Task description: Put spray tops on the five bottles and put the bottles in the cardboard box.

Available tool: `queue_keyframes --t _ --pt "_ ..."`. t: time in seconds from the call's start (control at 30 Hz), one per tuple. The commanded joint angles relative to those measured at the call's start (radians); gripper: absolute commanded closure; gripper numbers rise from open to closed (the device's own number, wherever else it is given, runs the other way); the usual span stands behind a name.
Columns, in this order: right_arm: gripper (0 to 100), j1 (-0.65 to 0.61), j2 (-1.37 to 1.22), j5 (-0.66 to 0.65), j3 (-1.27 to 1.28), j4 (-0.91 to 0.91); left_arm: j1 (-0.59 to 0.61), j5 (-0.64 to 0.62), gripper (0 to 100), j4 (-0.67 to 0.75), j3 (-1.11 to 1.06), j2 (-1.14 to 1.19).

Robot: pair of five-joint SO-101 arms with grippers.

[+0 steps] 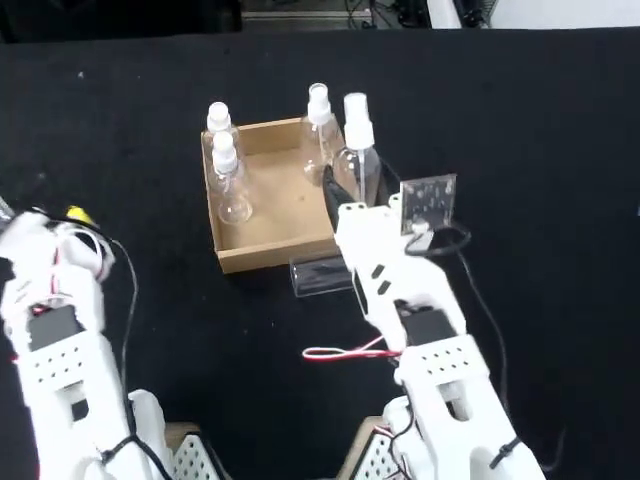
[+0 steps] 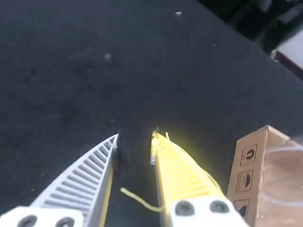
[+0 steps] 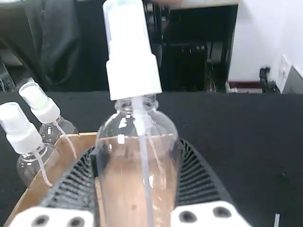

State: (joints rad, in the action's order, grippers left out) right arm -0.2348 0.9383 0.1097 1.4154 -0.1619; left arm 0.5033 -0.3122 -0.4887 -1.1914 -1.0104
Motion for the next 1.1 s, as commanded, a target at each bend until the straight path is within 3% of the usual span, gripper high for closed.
queue_keyframes --t 0.0,0.33,0.6,1.07 --pt "98.8 0.012 -0.002 0.011 0.067 -0.213 -0.068 -0.006 91 0.175 -0.094 -0.017" --pt "98.8 -0.094 -0.004 0.011 0.079 -0.305 -0.076 -0.006 91 0.229 -0.179 -0.015" --pt "98.8 -0.100 -0.013 0.011 0.065 -0.358 -0.076 -0.006 91 0.230 -0.211 -0.015" --pt "98.8 -0.097 -0.665 0.009 -0.001 -1.013 -0.077 -0.006 91 0.230 -0.245 -0.014"
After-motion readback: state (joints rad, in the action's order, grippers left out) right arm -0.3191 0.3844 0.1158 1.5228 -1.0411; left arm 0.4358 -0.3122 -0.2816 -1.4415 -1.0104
